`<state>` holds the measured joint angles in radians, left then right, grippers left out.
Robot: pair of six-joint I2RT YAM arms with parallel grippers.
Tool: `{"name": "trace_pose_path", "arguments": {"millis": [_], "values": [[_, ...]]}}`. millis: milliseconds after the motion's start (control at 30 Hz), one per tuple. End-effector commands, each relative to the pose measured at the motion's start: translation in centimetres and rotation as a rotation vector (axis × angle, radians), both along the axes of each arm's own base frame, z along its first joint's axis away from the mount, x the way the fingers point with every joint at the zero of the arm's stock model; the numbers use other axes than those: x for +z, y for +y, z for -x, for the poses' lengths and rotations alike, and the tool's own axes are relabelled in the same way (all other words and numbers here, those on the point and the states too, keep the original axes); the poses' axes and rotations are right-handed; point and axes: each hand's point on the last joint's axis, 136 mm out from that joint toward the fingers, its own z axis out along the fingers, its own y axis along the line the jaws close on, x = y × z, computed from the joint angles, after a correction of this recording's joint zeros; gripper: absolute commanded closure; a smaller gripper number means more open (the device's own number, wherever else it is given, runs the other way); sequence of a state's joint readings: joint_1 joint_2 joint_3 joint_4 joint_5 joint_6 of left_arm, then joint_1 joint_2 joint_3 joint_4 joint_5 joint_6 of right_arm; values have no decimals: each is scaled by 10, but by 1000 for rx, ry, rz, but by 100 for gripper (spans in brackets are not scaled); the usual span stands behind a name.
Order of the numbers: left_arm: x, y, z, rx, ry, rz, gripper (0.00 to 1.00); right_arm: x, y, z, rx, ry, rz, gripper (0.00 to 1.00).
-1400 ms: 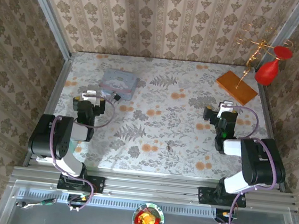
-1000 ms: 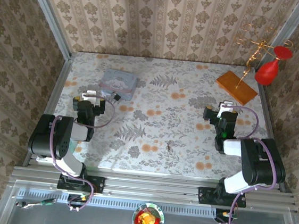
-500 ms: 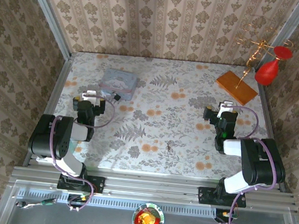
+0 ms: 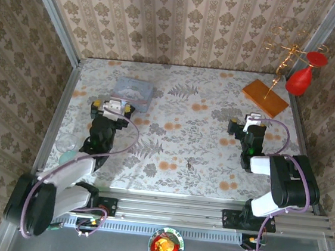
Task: Unlock the padlock with the key
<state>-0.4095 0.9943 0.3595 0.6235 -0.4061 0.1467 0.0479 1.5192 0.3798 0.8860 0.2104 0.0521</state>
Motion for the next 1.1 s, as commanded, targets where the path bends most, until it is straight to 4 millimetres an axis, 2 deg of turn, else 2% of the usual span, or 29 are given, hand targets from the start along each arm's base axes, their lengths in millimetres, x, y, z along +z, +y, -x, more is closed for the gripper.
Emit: {"name": "trace_pose_path", "arguments": {"millis": [0, 233, 367, 433, 533, 567, 633, 767, 833, 933, 1000, 1067], "values": [[10, 19, 19, 95, 56, 175, 0, 12, 11, 4, 44, -30, 32, 0], [2, 46, 53, 246, 179, 434, 0, 54, 27, 26, 86, -55, 56, 0], [-4, 66, 74, 316, 223, 492, 0, 101, 28, 50, 52, -61, -100, 0], [-3, 69, 82, 291, 232, 499, 0, 127, 25, 67, 21, -92, -201, 0], [-9, 70, 89, 275, 194, 597, 0, 147, 21, 94, -21, -95, -337, 0], [-7, 62, 87, 216, 167, 632, 0, 148, 18, 101, -45, -88, -375, 0], [2, 31, 84, 1, 133, 651, 0, 147, 14, 116, -81, -91, -452, 0], [0, 11, 83, -92, 208, 598, 0, 148, 31, 126, 24, -50, -480, 0], [-7, -3, 79, -127, 282, 558, 0, 139, 47, 128, 87, 37, -507, 0], [-23, -31, 74, -193, 387, 489, 0, 121, 75, 128, 176, 153, -545, 5], [-33, -52, 73, -246, 453, 406, 0, 105, 96, 132, 212, 237, -493, 5], [-41, -62, 73, -258, 496, 347, 0, 95, 117, 136, 248, 303, -423, 6]]}}
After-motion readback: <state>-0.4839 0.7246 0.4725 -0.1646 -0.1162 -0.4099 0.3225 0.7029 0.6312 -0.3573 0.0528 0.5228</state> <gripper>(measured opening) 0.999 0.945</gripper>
